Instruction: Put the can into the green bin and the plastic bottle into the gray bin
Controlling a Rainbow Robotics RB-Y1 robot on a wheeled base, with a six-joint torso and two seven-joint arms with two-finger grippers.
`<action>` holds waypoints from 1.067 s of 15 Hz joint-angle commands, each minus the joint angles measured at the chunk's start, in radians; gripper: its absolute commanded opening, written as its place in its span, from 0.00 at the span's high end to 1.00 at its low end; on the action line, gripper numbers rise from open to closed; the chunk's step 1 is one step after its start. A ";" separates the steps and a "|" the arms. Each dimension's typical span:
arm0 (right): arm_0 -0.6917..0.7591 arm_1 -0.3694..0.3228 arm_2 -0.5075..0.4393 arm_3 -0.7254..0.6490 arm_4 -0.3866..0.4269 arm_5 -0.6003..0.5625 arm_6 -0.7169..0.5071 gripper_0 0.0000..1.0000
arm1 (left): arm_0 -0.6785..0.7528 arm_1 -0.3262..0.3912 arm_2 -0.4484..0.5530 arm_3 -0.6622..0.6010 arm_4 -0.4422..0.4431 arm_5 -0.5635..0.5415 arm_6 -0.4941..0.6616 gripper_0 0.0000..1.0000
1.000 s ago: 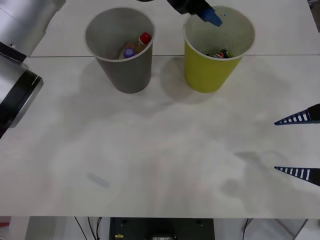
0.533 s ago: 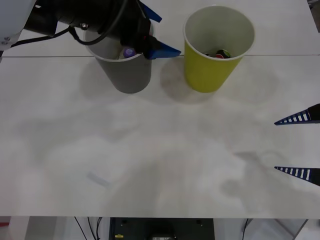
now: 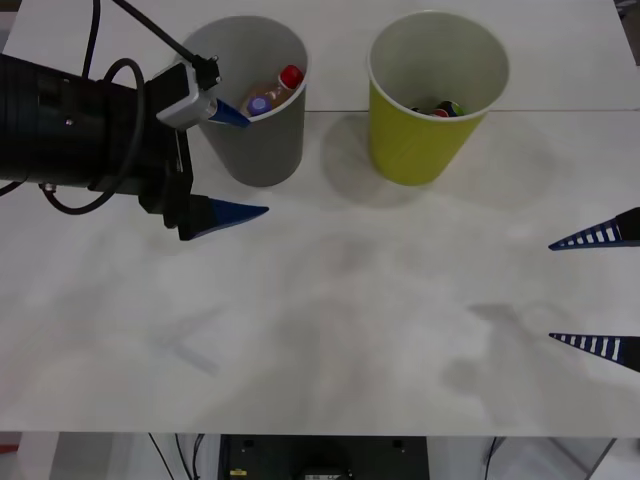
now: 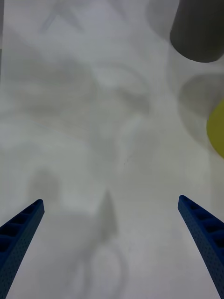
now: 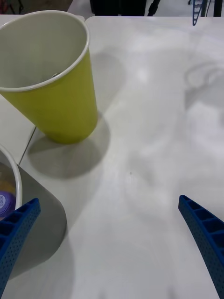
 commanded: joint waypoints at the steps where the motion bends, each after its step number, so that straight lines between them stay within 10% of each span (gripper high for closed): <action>1: 0.000 0.000 0.000 0.000 0.000 0.000 0.000 0.00 | 0.110 0.000 0.060 -0.001 0.043 0.000 -0.151 0.00; 16: 0.000 0.000 0.000 0.000 0.000 0.000 0.000 0.00 | 0.470 0.010 0.187 -0.047 0.083 -0.046 -0.671 0.00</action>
